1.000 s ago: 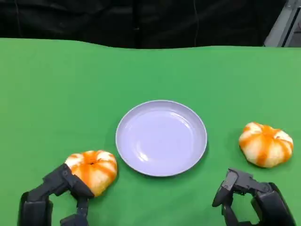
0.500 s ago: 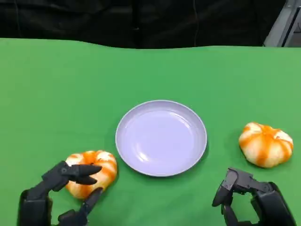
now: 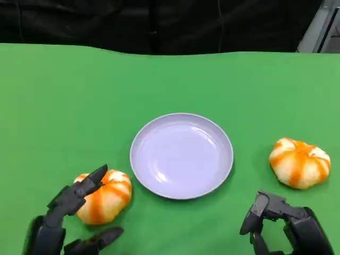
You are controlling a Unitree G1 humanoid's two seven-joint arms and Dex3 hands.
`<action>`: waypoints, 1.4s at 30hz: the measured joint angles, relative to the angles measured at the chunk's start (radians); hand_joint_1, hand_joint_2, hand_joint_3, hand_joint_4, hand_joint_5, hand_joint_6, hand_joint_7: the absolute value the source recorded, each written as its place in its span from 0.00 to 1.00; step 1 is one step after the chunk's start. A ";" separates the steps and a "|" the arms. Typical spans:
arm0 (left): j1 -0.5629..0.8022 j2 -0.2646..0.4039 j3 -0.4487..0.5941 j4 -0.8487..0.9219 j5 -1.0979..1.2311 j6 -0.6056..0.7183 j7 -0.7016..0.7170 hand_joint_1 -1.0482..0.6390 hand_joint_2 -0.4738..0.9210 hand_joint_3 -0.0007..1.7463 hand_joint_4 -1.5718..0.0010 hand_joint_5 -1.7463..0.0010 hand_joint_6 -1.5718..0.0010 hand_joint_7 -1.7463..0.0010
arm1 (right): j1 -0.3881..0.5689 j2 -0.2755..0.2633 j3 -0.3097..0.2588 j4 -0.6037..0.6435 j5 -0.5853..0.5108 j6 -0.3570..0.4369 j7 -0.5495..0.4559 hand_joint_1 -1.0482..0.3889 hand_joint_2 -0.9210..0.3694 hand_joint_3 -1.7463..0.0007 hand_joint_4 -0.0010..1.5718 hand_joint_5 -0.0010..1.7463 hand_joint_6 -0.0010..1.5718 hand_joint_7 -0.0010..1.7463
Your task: Grasp the bread from the table and place it into the plate.
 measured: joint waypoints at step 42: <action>0.004 0.186 -0.277 -0.496 0.595 0.869 -0.070 0.29 0.94 0.00 0.86 0.81 0.82 0.99 | 0.006 0.017 0.002 -0.015 -0.004 0.046 0.004 0.36 0.50 0.10 0.52 1.00 0.51 0.86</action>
